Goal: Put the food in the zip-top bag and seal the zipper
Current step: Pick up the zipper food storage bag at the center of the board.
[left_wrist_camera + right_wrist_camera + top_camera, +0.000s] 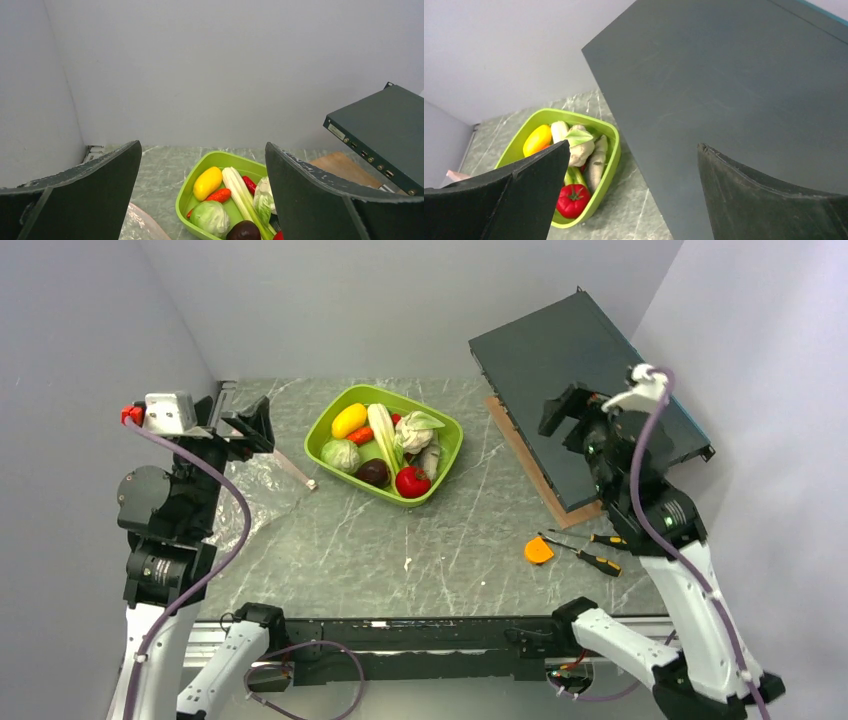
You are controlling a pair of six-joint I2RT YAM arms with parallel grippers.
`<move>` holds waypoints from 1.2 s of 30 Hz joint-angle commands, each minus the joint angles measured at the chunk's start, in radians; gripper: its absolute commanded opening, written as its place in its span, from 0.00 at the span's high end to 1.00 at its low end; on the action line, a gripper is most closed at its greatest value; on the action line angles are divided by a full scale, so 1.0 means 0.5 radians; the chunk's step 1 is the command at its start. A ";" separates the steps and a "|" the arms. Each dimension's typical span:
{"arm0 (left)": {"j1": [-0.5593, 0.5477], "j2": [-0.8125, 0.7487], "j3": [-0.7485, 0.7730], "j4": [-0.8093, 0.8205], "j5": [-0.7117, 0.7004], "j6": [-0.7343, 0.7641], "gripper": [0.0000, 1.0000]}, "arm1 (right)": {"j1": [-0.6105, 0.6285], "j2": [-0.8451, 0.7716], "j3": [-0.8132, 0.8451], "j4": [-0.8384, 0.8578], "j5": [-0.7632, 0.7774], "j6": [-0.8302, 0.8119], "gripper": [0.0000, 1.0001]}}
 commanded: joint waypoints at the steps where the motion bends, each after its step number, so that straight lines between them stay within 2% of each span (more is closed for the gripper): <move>1: 0.006 0.032 -0.063 0.110 -0.010 0.052 0.01 | 0.198 0.306 0.234 -0.188 0.052 -0.013 0.00; 4: 0.007 0.058 -0.089 0.082 -0.011 0.071 0.01 | 0.490 0.385 0.185 0.025 -0.158 -0.133 0.00; 8: 0.006 0.043 -0.176 0.084 -0.020 0.097 0.01 | 0.805 0.702 0.316 0.042 -0.194 -0.190 0.00; 11: 0.006 0.012 -0.351 0.189 -0.137 0.130 0.01 | 0.980 0.903 0.342 0.091 -0.192 -0.203 0.00; 18: 0.006 -0.035 -0.525 0.262 -0.638 0.131 0.01 | 1.062 1.167 0.208 0.291 -0.434 -0.132 0.00; 23: 0.055 0.246 -0.388 0.030 -0.871 0.051 0.01 | 1.079 1.215 0.145 0.354 -0.474 -0.072 0.00; 30: 0.337 0.759 -0.164 -0.157 -0.585 -0.190 0.01 | 1.081 1.173 0.082 0.391 -0.497 -0.042 0.00; 36: 0.405 1.288 0.171 -0.455 -0.650 -0.293 0.01 | 1.081 1.154 0.039 0.365 -0.462 -0.044 0.00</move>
